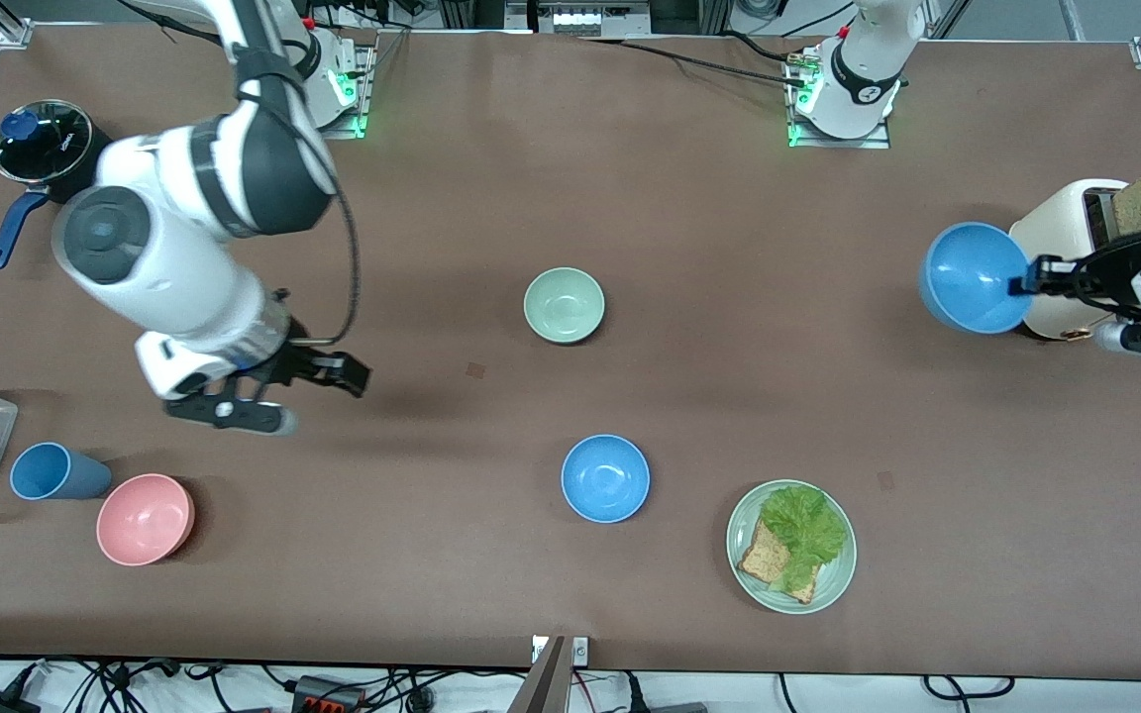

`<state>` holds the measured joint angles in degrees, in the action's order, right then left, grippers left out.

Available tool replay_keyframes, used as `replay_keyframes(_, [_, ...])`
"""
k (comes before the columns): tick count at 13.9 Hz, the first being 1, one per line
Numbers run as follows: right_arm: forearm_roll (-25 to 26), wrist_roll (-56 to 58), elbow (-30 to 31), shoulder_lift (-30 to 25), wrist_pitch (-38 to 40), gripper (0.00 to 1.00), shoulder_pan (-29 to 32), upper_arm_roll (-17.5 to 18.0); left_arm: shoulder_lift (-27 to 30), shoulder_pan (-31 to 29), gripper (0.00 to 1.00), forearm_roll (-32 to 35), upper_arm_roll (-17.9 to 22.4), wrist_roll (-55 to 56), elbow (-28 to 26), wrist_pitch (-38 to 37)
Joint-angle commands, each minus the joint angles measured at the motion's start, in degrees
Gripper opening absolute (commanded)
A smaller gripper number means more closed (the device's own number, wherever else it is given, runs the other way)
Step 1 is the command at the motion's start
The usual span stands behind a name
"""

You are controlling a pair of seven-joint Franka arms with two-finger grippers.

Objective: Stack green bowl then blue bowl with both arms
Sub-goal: 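Release the green bowl with the right gripper while the left gripper lifts the blue bowl, then carry the blue bowl with the left gripper and lower it into the green bowl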

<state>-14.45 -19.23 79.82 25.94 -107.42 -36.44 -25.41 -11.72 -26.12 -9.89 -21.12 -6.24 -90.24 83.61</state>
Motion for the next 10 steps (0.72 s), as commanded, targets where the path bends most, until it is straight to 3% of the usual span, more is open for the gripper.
replay_keyframes(1, [1.3, 4.4, 0.5, -3.3, 1.0, 1.0, 11.7, 8.8, 1.6, -0.4, 0.0, -3.2, -6.7, 14.4, -1.8, 0.1])
replay_keyframes(5, [9.2, 8.5, 1.8, -7.9, 1.7, 1.0, 23.9, 16.0, 0.7, -0.3, 0.0, -5.7, -17.2, 34.0, -1.9, 6.6])
replay_keyframes(7, [9.5, 13.5, 2.0, -9.8, 4.9, 1.0, 28.3, 16.4, -1.0, -0.2, 0.0, -5.9, -22.6, 44.0, -2.7, 12.3])
replay_keyframes(9, [9.5, 18.5, 3.1, -12.0, 6.6, 1.0, 33.2, 17.4, -1.1, -0.2, 0.0, -5.9, -26.9, 48.2, -9.7, 22.0])
replay_keyframes(10, [9.6, 21.1, 3.3, -13.2, 6.9, 1.0, 36.8, 19.8, -0.9, -0.2, 0.0, -5.8, -28.7, 50.3, -12.3, 25.6])
